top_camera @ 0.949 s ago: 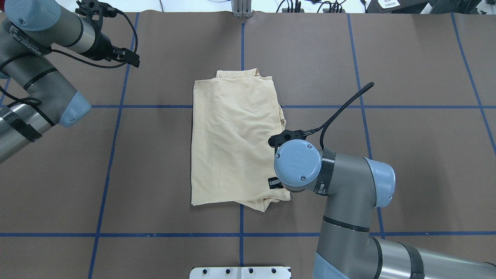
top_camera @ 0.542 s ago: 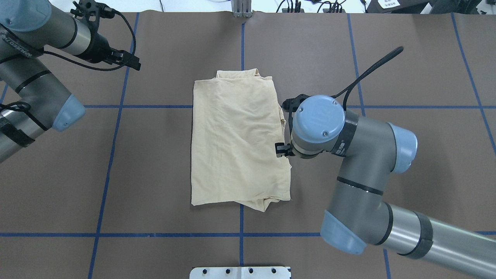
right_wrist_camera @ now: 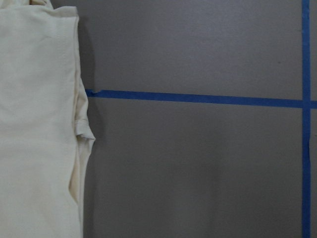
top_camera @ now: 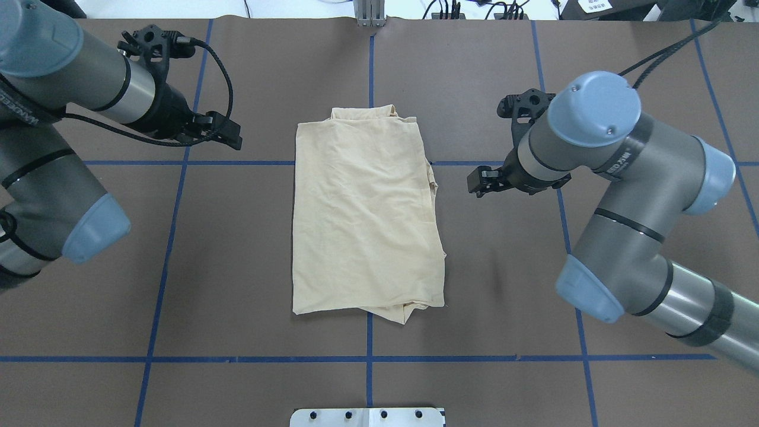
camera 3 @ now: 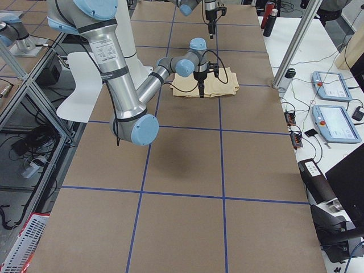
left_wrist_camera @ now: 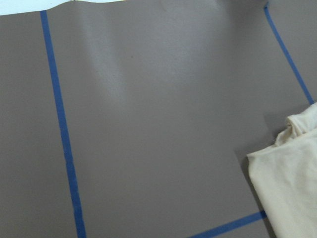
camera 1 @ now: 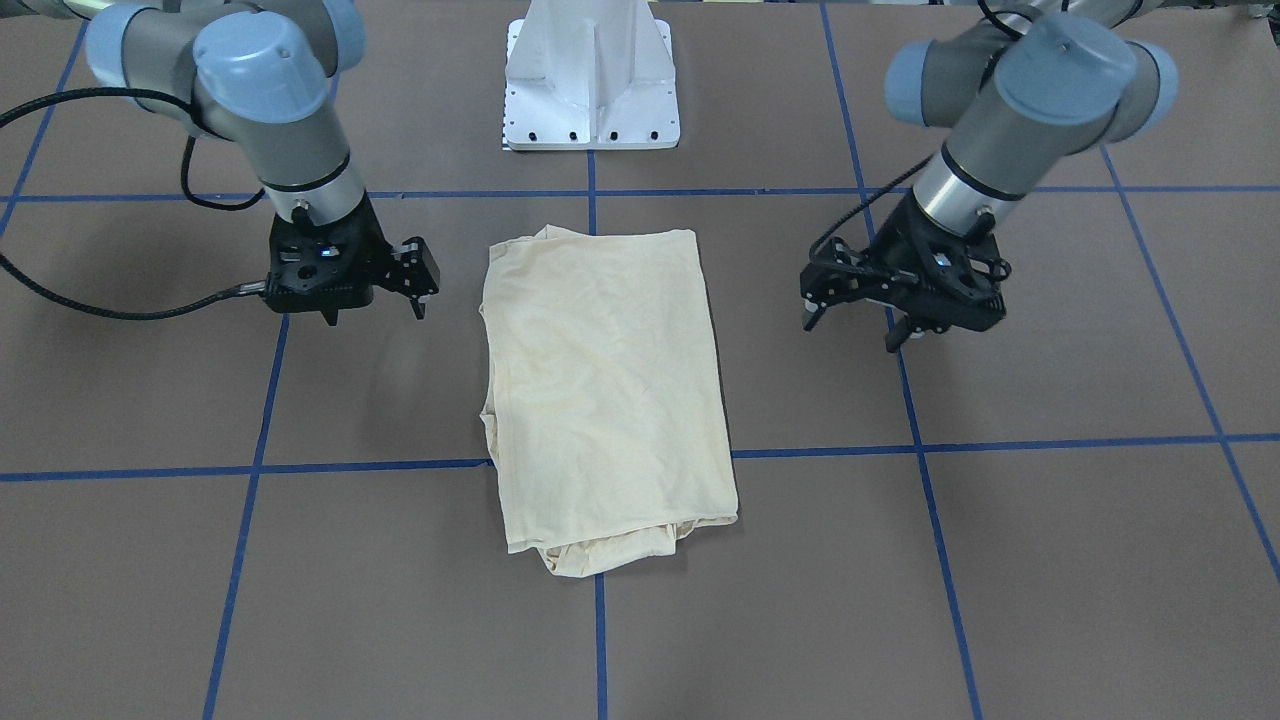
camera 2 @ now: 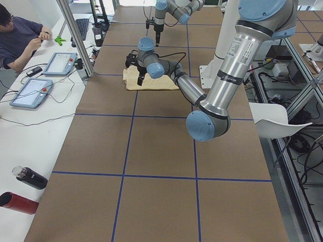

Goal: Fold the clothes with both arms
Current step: 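Raise the right gripper off the shirt and move it aside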

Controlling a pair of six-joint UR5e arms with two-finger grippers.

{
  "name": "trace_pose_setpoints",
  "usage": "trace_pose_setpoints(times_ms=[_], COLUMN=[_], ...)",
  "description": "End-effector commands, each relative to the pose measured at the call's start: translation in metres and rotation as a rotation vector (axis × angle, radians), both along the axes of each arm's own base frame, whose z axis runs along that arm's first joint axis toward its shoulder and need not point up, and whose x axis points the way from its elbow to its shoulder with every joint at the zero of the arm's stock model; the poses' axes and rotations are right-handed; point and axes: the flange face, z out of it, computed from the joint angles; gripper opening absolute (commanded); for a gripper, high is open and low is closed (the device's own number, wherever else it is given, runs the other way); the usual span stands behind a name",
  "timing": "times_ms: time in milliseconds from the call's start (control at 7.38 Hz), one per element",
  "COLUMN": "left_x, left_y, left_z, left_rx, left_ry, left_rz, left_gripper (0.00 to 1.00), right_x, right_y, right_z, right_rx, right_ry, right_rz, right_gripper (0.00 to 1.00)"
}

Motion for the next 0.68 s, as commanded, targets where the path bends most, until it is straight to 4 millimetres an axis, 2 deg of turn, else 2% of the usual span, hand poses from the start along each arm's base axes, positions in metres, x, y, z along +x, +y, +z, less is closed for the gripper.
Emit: trace_pose_setpoints(times_ms=[0,136,271,407,542], left_x=[0.058,0.086,0.113,0.134,0.144], left_y=[0.091,0.123,0.152,0.171,0.179], left_z=[-0.028,-0.029,-0.026,-0.020,-0.014], left_rx=[-0.114,-0.160,-0.218,-0.253,-0.272], left_ry=[0.029,0.030,0.025,0.012,0.000], left_rz=[-0.015,-0.024,-0.040,-0.057,-0.052], left_gripper=[1.00,1.00,1.00,1.00,1.00], right_x=[0.060,0.067,0.067,0.067,0.067], right_y=[0.011,0.016,0.017,0.016,0.016], right_z=[0.046,0.050,0.050,0.051,0.051], right_rx=[0.025,0.024,0.024,0.023,0.022], right_ry=[-0.027,-0.021,-0.020,-0.018,-0.019], right_rz=[-0.033,-0.027,-0.026,-0.024,-0.023], right_gripper=[1.00,1.00,1.00,1.00,1.00])
